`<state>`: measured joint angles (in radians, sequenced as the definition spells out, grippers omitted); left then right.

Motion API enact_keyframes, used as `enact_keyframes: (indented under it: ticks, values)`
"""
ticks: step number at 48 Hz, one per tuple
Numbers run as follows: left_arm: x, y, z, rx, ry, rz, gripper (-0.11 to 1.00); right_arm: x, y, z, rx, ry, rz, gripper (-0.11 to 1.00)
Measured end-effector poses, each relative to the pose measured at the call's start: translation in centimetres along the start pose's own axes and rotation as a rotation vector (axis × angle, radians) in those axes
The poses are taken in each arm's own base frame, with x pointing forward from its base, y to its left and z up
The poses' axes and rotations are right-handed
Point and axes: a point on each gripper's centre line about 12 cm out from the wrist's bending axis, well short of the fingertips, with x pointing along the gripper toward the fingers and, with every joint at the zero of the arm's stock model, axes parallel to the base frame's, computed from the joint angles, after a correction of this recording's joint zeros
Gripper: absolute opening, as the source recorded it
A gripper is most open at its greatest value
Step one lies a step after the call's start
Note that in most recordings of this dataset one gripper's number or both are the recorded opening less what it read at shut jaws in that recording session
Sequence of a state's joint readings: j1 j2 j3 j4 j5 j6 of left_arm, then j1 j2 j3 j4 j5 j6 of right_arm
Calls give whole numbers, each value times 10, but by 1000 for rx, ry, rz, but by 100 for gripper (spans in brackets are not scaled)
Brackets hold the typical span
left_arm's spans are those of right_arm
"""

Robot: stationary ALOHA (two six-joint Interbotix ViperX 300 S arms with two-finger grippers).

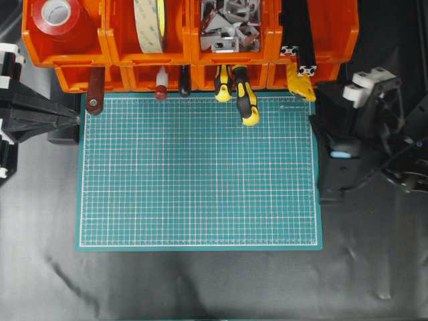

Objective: Pick cutter from container rack with right arm.
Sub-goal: 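Move the right gripper toward the yellow cutter in the rack, then close the right gripper on the yellow cutter's body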

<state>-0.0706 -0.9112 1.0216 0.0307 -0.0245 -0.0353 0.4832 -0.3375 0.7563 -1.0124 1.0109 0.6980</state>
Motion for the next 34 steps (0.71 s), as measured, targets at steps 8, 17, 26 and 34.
enact_keyframes:
  ticks: [8, 17, 26, 34]
  values:
    - [0, 0, 0, 1, -3, 1, 0, 18, 6, 4, -3, 7, 9, 73]
    - [0, 0, 1, 0, -5, 0, 0, 35, 6, 2, 2, 48, 4, 73]
    - [0, 0, 0, 0, -3, 0, 0, 39, 4, 0, 6, 63, -1, 72]
    - [-1, 0, 1, 0, -6, 0, 0, 39, 5, -2, 5, 65, -1, 62]
